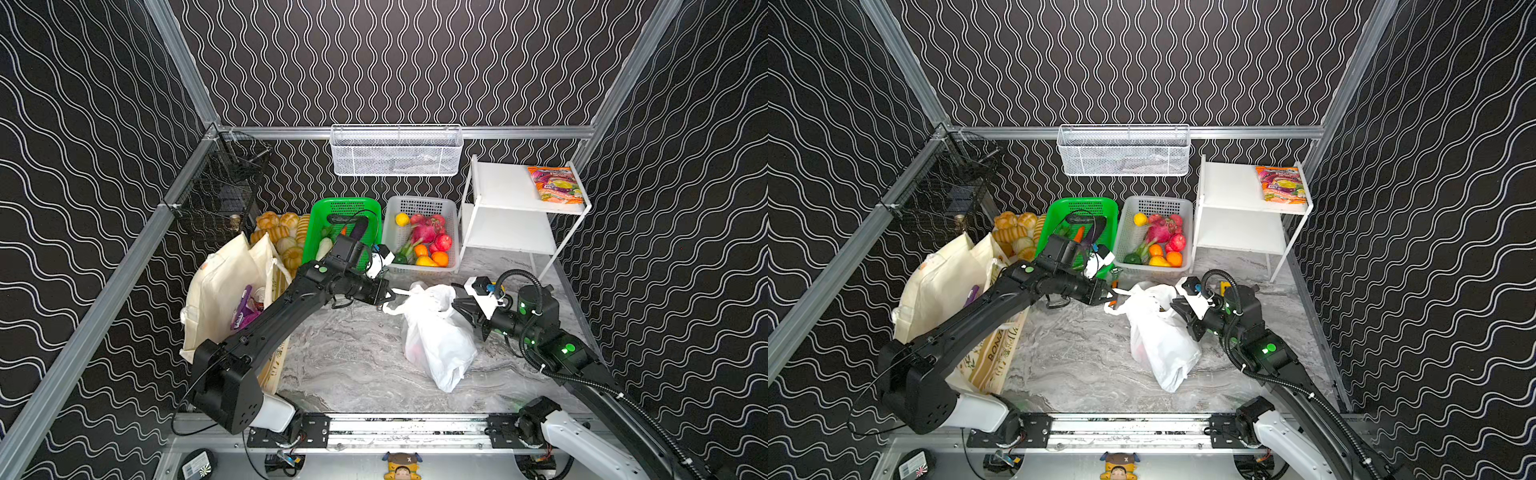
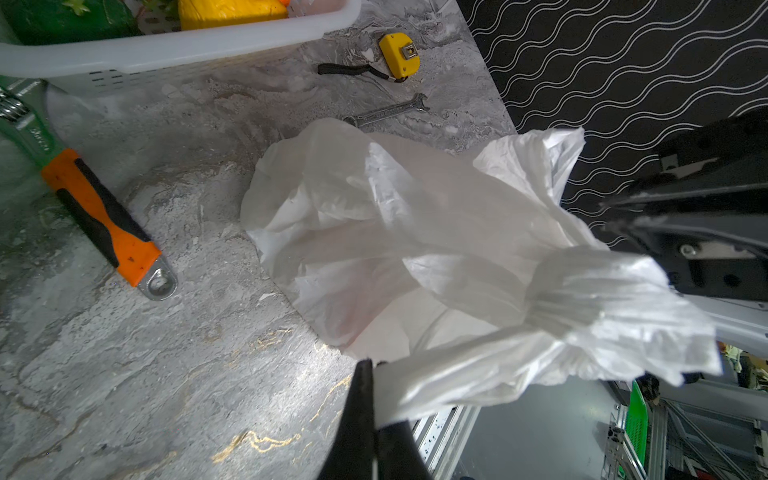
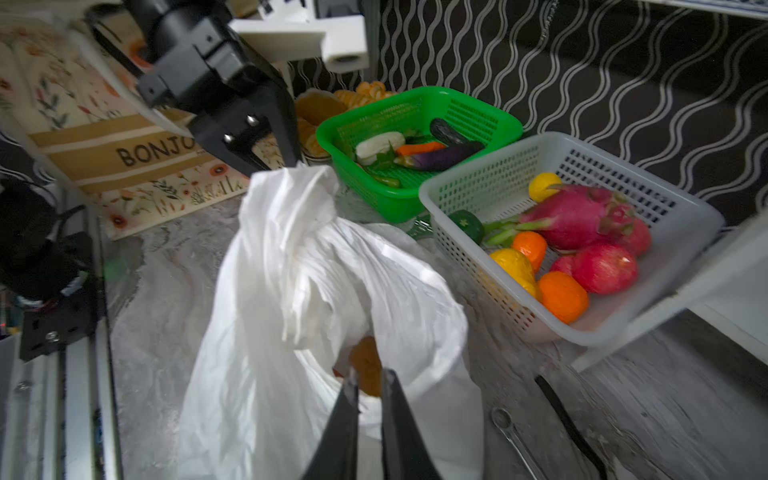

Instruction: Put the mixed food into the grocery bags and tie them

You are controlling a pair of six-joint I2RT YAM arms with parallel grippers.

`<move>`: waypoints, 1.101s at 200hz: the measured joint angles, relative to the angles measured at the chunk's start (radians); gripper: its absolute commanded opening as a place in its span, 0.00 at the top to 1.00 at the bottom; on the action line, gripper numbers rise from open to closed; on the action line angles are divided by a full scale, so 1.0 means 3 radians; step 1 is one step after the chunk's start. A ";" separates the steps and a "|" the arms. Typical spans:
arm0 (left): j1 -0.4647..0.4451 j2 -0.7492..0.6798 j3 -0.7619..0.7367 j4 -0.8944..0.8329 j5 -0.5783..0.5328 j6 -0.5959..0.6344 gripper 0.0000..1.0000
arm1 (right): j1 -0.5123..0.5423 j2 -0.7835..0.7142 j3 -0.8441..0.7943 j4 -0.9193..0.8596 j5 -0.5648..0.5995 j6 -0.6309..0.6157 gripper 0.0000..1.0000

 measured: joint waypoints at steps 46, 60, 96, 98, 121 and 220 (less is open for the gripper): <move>0.0000 0.0003 -0.0006 0.0024 0.0069 -0.0001 1.00 | 0.0092 0.0292 -0.0027 0.0268 -0.0479 0.0209 0.78; 0.0000 0.0005 -0.0006 0.0025 0.0084 -0.0001 1.00 | 0.0108 0.0352 -0.0027 0.0268 -0.0540 0.0209 0.76; 0.0000 0.0005 -0.0006 0.0050 0.0116 -0.0004 1.00 | 0.0151 0.0425 -0.0034 0.0290 -0.0501 0.0205 0.76; 0.0000 0.0005 -0.0006 0.0052 0.0118 -0.0004 1.00 | 0.0151 0.0430 -0.0034 0.0290 -0.0493 0.0205 0.75; 0.0000 0.0005 -0.0005 0.0060 0.0134 -0.0014 1.00 | 0.0158 0.0504 -0.0032 0.0292 -0.0486 0.0195 0.69; 0.0000 -0.0043 0.0001 0.0064 0.0080 -0.0014 1.00 | 0.0237 0.0523 0.0048 0.0282 -0.0168 0.0062 1.00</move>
